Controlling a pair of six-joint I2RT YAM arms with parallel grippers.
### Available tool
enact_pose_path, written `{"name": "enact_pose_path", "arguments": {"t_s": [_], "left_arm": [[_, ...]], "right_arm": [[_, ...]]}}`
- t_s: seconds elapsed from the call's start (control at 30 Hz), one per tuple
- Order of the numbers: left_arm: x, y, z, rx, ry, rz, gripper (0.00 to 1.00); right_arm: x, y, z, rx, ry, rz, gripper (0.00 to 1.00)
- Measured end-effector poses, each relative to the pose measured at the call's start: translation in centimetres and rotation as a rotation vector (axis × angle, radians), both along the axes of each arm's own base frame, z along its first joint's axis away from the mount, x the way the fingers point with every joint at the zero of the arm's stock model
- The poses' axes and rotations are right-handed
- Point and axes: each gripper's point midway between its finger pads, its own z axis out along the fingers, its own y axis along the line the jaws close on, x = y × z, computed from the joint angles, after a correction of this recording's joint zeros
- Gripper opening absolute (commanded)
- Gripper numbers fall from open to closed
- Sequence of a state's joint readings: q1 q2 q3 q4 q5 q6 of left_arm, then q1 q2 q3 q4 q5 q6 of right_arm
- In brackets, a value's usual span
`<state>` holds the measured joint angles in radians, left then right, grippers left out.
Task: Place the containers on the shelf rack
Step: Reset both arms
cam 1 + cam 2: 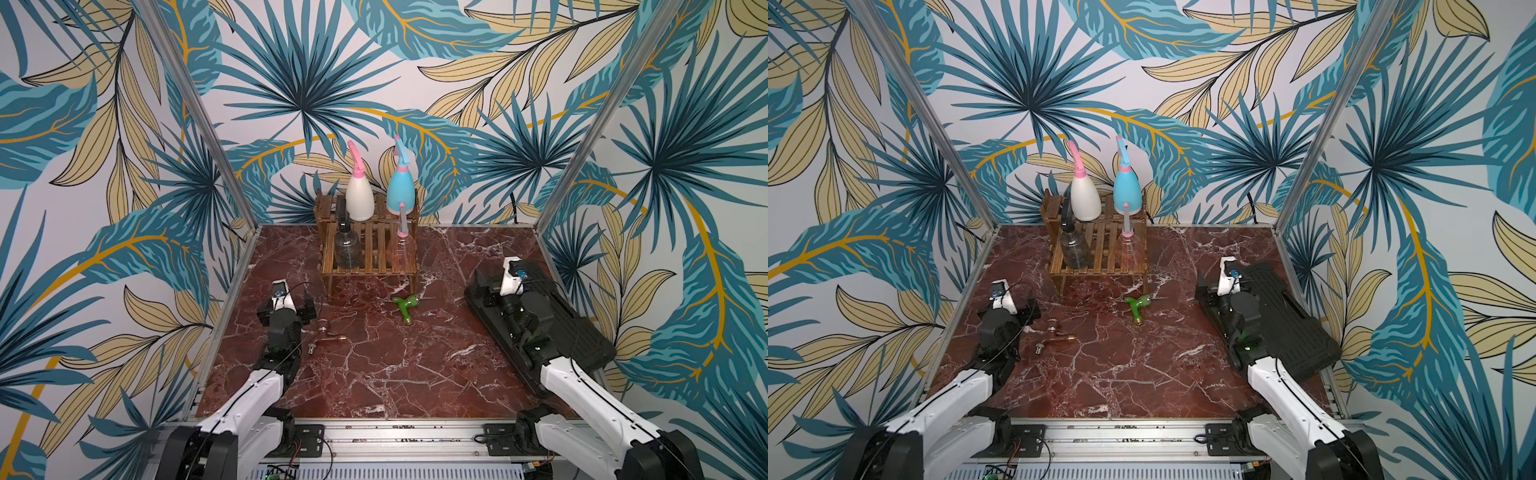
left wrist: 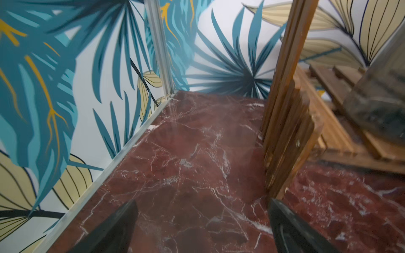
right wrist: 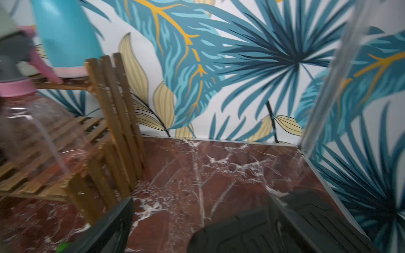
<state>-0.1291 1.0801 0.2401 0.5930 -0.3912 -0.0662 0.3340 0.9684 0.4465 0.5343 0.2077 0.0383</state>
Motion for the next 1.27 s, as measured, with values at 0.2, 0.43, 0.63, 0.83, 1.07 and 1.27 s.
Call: {"name": "enact_pose_path", "arguments": {"t_s": [0.2,0.43,0.63,0.83,1.07,1.27], "left_arm": [[3.0,-1.8,-3.8,0.094,0.022,-0.112,1.0],[5.1,-2.9,-4.1,0.121,0.023,-0.177,1.0],[6.7,-1.6,-2.4,0.093,-0.019,-0.153,1.0],[6.6,-1.8,-2.7,0.086,-0.006,-0.163,1.0],[6.7,-2.0,-2.8,0.083,-0.005,-0.179,1.0],[6.6,-2.2,-3.0,0.081,0.005,-0.19,1.0]], "right_arm": [[1.1,-6.6,-3.6,0.056,0.049,-0.183,0.99],[2.0,-8.7,-7.1,0.045,0.078,-0.226,0.99],[2.2,-9.8,-10.8,0.018,0.093,-0.236,0.99],[2.8,-8.8,-12.2,0.012,0.076,-0.15,0.99],[3.0,-8.0,-10.5,0.008,0.006,-0.099,0.99],[3.0,-7.9,-10.4,0.003,-0.001,-0.09,0.99]]}}
